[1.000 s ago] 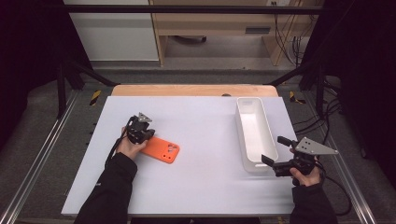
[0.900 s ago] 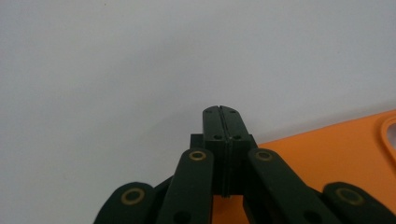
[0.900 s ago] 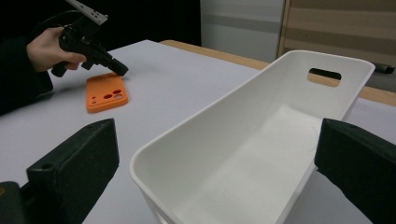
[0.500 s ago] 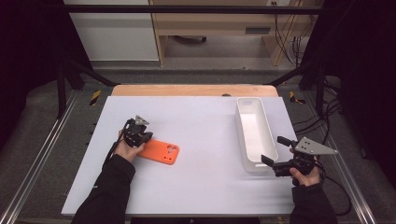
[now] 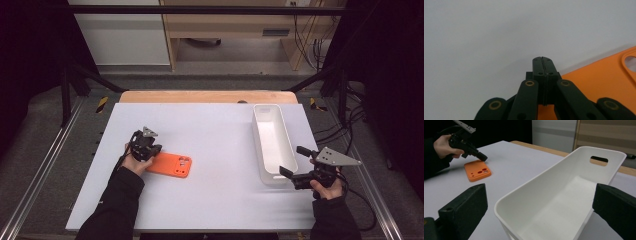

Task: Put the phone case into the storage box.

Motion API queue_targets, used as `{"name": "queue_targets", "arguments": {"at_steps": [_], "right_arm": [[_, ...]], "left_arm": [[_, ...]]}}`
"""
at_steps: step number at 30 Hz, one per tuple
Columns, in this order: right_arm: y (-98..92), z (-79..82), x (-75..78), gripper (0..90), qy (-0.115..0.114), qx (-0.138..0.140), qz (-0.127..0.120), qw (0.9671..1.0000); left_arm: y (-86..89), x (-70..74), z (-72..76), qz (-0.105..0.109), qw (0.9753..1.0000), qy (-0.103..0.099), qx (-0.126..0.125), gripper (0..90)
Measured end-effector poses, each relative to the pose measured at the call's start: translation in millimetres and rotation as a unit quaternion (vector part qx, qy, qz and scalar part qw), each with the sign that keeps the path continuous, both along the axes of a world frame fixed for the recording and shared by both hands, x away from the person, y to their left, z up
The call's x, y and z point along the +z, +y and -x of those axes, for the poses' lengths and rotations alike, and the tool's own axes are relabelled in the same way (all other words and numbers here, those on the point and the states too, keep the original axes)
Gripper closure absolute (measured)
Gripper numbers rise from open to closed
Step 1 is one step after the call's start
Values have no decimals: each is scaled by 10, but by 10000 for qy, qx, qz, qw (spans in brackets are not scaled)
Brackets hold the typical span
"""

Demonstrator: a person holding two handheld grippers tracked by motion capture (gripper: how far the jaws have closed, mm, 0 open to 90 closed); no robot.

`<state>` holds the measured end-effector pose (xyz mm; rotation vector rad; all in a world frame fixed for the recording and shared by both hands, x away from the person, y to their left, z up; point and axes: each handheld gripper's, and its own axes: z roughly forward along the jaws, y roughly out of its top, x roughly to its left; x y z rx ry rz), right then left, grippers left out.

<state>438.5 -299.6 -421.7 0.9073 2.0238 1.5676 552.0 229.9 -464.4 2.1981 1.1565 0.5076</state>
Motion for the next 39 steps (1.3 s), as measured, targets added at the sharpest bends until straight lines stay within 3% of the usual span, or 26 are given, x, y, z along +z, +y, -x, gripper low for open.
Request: {"name": "queue_targets", "arguments": {"at_steps": [39], "right_arm": [[3, 5, 13, 4, -6, 26, -14, 10000]], "left_arm": [[64, 18, 375, 14, 9998, 142, 100, 900]]}}
